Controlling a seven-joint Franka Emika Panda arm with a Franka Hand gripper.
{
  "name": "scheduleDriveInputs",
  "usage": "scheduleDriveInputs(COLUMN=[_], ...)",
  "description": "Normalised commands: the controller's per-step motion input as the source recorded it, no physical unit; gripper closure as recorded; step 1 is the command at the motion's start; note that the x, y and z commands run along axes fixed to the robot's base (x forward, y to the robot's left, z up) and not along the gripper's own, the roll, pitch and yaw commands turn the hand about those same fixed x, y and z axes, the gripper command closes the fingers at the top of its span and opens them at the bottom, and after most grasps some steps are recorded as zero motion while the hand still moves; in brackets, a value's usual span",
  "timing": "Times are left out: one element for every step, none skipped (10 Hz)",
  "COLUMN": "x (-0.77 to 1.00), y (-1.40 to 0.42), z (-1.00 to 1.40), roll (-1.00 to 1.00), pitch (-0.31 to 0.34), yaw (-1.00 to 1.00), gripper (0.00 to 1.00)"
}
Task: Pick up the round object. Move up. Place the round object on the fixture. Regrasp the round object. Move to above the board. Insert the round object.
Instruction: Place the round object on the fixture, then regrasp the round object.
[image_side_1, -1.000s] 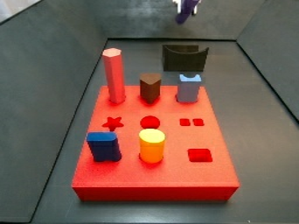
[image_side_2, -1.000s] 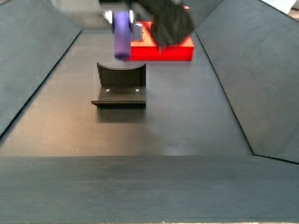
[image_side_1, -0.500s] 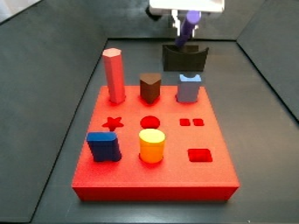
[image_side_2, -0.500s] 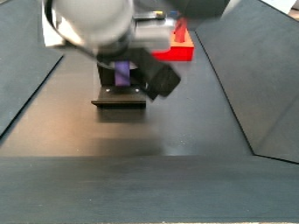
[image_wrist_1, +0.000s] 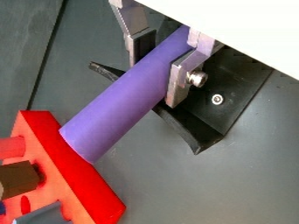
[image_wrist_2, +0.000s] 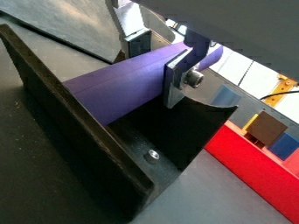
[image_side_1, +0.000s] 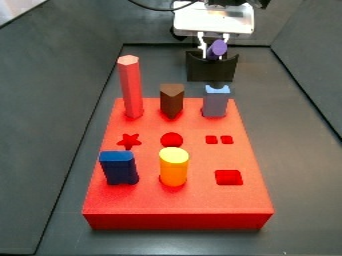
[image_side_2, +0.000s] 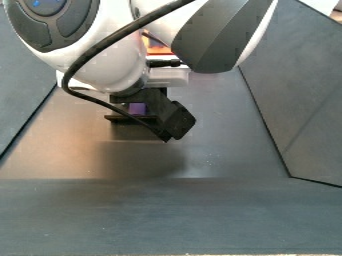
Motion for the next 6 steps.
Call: scheduleDriveInputs(x=[0.07,0.07,0.00,0.00,0.00,-0.02], y=[0.10,0.10,0.00,0.00,0.00,0.00], z=[-0.19,-0.18,0.00,1.00,1.00,1.00], roll=[-0.11,-0.11,0.00,0.03,0.03,0.05], pitch=[-0.051,-0.049,0.000,0.012,0.014,0.023], yaw=[-0.05,-0.04,0.00,-0.06,-0.06,-0.03], gripper=[1.00,1.00,0.00,0.00,0.00,0.00])
